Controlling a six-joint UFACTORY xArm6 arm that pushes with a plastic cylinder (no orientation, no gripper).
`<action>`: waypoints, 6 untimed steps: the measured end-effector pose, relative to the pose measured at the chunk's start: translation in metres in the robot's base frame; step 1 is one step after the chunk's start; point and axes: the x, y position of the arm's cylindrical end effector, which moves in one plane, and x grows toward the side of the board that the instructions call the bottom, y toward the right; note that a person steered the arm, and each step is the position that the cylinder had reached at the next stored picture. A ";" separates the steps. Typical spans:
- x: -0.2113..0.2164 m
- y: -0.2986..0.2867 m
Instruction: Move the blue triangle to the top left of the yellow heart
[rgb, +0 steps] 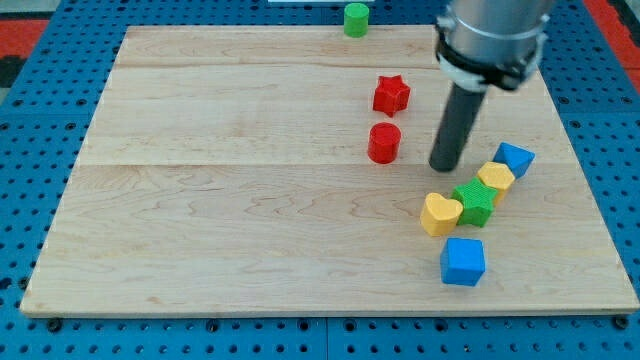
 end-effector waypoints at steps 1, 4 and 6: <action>-0.028 0.083; 0.046 0.090; 0.017 0.108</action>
